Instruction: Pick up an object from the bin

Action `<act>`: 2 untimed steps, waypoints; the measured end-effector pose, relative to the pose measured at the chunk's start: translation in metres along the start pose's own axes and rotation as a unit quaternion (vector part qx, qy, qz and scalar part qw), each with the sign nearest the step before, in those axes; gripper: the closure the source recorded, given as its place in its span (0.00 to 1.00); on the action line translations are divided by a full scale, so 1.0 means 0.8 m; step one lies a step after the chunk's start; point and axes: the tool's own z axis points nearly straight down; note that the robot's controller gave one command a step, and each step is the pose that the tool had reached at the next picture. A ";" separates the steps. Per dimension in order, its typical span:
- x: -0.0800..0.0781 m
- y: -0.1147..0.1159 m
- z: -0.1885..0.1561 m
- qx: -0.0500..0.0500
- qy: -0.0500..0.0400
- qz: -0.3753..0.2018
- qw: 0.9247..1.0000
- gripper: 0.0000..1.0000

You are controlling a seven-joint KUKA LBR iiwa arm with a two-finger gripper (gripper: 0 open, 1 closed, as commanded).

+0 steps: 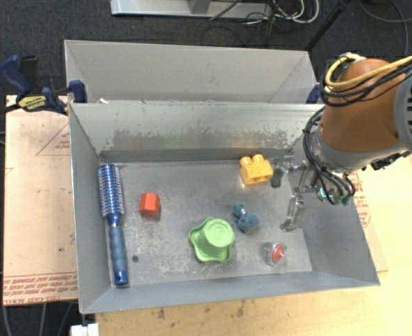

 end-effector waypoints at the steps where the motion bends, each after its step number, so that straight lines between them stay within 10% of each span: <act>1: -0.048 -0.006 0.093 0.000 -0.002 -0.036 0.999 0.00; 2: -0.013 0.004 0.165 0.000 0.000 -0.054 0.999 0.00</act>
Offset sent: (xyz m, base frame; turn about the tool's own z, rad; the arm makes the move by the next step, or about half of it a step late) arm 0.0378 -0.0059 -0.0698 -0.0722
